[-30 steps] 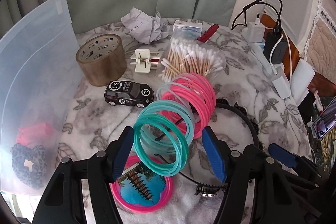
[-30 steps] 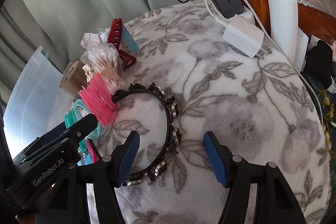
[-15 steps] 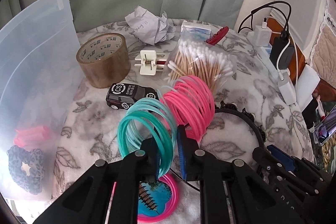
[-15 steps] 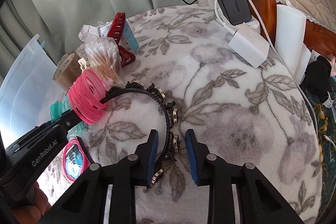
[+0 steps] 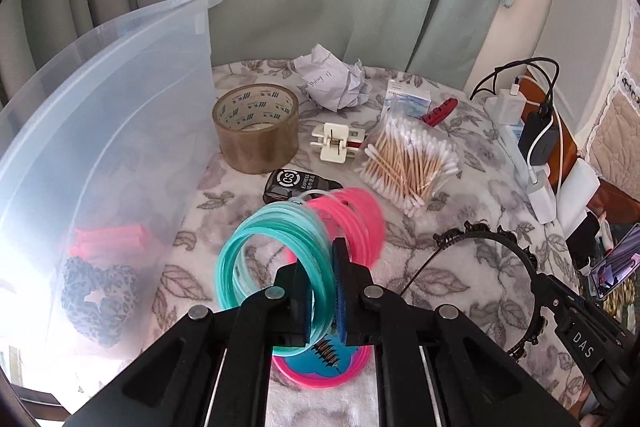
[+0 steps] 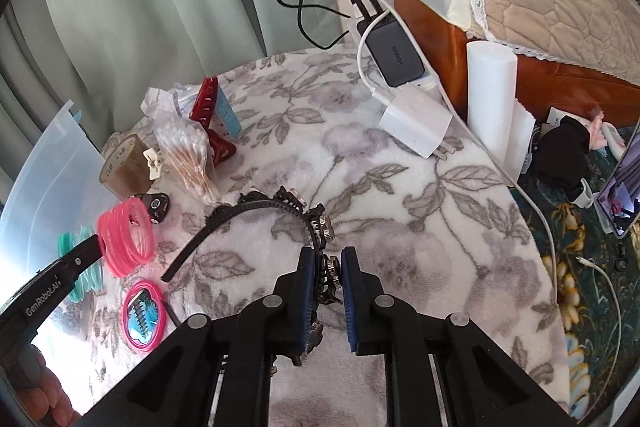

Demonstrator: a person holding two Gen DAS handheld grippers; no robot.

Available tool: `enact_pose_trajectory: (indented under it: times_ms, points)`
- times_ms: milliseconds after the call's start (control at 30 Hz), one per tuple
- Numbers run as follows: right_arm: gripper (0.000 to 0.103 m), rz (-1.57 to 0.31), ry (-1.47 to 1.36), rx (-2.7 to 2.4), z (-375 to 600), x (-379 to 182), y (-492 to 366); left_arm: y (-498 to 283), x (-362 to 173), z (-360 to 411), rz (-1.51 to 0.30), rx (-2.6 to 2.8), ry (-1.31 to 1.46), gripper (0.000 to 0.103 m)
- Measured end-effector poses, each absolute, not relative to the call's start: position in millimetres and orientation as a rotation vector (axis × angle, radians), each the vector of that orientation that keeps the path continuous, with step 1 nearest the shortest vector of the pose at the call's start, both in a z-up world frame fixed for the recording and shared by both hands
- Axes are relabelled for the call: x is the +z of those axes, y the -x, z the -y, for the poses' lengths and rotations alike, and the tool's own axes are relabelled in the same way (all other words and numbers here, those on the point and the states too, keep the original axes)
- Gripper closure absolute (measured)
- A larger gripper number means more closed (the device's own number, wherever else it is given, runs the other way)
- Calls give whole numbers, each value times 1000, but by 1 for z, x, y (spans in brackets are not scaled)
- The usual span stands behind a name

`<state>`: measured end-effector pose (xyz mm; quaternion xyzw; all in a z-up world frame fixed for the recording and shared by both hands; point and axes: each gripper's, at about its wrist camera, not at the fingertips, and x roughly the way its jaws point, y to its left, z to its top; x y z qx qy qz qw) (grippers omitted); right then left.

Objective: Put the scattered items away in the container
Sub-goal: 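Grasp the teal hair ties with the left tool while the right tool grasps the black headband, then carry hair ties and headband into the clear box and open both tools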

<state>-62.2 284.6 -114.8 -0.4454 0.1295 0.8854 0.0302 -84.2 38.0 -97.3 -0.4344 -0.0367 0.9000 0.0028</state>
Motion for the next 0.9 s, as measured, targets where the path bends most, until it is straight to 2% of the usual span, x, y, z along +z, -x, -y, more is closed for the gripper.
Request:
enact_pose_trajectory:
  times_ms: [900]
  points:
    - [88, -294, 983, 2930, -259, 1, -11, 7, 9, -7, 243, 2940, 959, 97]
